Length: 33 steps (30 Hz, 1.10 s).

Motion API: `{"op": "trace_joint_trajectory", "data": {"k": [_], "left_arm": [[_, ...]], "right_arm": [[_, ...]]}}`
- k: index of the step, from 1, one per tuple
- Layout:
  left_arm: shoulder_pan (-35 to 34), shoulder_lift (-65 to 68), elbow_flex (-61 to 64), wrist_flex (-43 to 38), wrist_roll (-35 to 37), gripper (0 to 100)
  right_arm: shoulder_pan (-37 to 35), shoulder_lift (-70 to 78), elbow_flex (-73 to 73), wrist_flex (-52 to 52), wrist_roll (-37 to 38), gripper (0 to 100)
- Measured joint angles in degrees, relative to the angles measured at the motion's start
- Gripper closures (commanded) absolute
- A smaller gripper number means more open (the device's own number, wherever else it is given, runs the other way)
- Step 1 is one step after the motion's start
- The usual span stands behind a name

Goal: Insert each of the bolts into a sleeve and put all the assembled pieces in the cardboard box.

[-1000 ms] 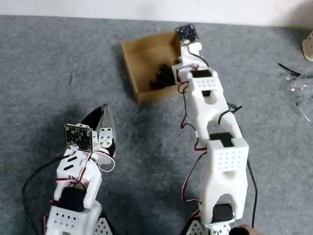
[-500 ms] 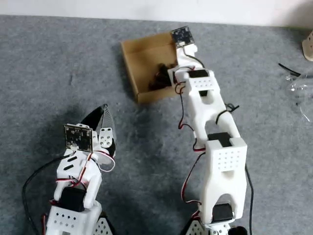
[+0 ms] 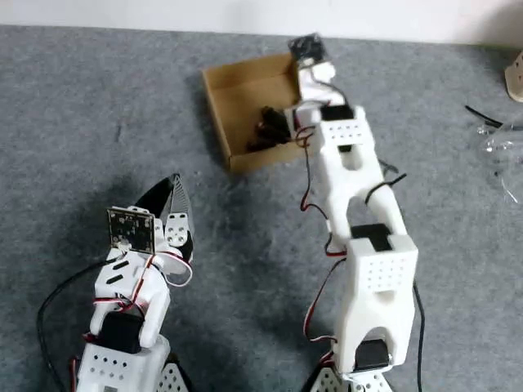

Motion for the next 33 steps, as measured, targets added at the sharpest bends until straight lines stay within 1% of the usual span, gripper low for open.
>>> {"op": "trace_joint_trajectory", "data": {"k": [14,17,22,28,33], "left_arm": [[0.0,0.0,0.0,0.0,0.0,99],[0.0,0.0,0.0,0.0,0.0,99],[0.0,0.0,0.0,0.0,0.0,99],[0.0,0.0,0.0,0.0,0.0,99],[0.0,0.0,0.0,0.0,0.0,99]], "right_arm": [[0.6,-24.2,0.0,16.3,0.0,81.4],[0.4,-29.5,2.2,19.2,0.0,81.5],[0.6,-39.4,11.0,21.0,0.0,81.5],[0.4,-55.5,25.8,20.9,0.0,81.5],[0.4,-69.4,42.0,15.5,0.0,81.5]]}}
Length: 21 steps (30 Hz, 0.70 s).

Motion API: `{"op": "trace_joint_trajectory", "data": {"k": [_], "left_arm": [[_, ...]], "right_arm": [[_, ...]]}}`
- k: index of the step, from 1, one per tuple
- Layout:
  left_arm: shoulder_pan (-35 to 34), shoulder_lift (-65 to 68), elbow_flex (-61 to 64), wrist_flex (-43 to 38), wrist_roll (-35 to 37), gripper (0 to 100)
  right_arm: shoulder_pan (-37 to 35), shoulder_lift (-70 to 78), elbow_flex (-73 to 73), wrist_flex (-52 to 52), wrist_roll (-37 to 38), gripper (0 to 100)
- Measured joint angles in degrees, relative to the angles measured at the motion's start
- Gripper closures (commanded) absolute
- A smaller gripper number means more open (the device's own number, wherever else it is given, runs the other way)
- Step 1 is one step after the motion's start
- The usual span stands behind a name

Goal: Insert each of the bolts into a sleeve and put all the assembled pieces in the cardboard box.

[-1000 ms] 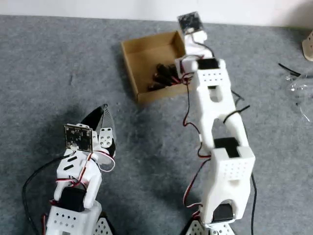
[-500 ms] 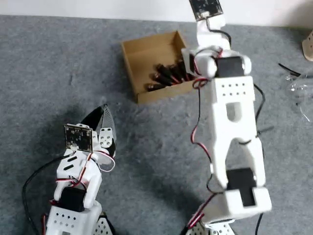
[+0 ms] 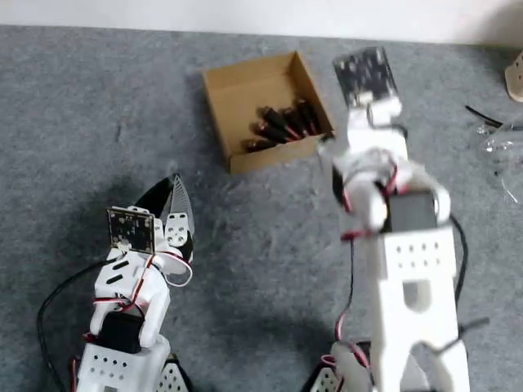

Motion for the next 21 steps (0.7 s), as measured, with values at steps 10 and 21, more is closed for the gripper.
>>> {"op": "trace_joint_trajectory", "data": {"k": [10,21], "left_arm": [[0.0,0.0,0.0,0.0,0.0,99],[0.0,0.0,0.0,0.6,0.0,99]], "right_arm": [[0.0,-33.6,39.1,-15.5,0.0,81.5],[0.0,-64.2,67.3,-17.3,0.0,81.5]]}}
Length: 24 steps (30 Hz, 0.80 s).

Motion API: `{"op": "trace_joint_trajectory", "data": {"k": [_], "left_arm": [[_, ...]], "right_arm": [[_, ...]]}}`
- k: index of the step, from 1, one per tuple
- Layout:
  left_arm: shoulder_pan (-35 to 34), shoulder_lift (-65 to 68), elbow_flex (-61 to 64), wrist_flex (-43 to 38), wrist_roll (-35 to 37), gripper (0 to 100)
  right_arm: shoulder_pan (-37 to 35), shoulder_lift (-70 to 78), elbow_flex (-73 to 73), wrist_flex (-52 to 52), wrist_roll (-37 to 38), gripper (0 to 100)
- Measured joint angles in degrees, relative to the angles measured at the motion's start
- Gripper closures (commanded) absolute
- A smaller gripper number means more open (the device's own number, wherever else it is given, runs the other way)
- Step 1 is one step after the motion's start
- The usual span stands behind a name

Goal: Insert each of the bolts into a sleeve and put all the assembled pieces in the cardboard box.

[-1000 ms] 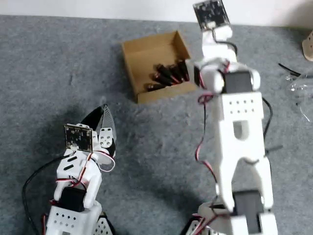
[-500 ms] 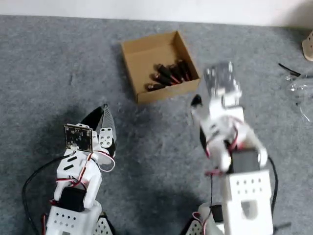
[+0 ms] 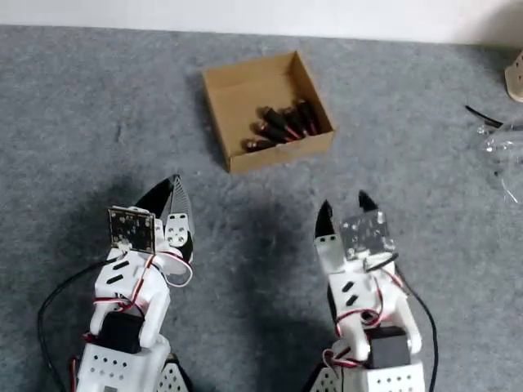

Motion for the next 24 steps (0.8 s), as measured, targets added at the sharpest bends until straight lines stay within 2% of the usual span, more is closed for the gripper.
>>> {"op": "trace_joint_trajectory", "data": {"k": [10,16,19,24], "left_arm": [[0.0,0.0,0.0,0.0,0.0,99],[0.4,0.0,0.0,3.6,0.0,99],[1.5,0.0,0.0,9.8,0.0,99],[1.3,0.0,0.0,27.8,0.0,99]], "right_arm": [[0.1,-1.4,7.4,-1.4,0.0,81.5],[0.0,-1.5,7.4,3.2,-3.0,81.5],[0.0,-1.5,7.4,7.0,-5.5,81.5],[0.0,-1.5,7.5,15.6,-5.5,81.5]]}}
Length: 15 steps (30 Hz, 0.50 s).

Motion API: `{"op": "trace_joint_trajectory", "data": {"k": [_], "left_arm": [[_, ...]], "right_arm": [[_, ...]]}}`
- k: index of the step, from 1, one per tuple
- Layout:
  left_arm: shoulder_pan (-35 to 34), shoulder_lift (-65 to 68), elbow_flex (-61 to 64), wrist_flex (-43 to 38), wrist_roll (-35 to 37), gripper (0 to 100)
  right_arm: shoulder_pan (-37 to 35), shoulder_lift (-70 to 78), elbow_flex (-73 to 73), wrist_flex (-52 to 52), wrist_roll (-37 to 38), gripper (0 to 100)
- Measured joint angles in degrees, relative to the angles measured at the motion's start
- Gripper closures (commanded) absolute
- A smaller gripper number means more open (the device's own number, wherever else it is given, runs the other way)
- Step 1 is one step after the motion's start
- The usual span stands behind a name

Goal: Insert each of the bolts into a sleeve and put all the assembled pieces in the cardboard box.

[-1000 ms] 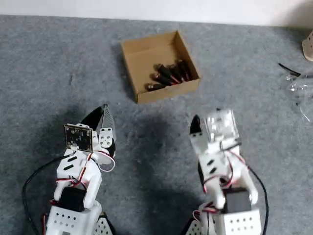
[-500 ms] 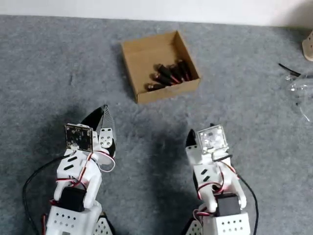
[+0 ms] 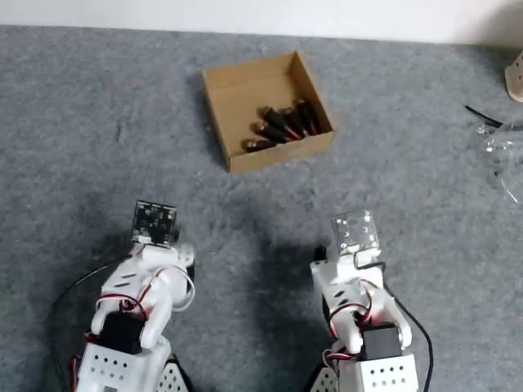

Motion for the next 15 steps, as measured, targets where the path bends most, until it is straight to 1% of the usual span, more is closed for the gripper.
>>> {"op": "trace_joint_trajectory", "data": {"k": [4,6,8,12,15], "left_arm": [[0.0,0.0,0.0,13.5,0.0,99],[-0.1,0.0,0.0,18.5,0.0,99],[-1.8,0.0,0.0,20.4,-0.1,99],[-7.3,0.0,0.0,21.1,0.0,99],[-10.5,0.0,0.0,21.3,0.0,99]], "right_arm": [[0.0,0.0,0.0,7.8,0.0,81.5],[0.4,0.0,0.0,10.5,0.0,81.5],[2.1,0.0,0.0,11.4,0.0,81.5],[6.2,0.0,0.0,11.7,0.0,81.5],[7.2,0.0,0.0,11.7,0.0,81.5]]}}
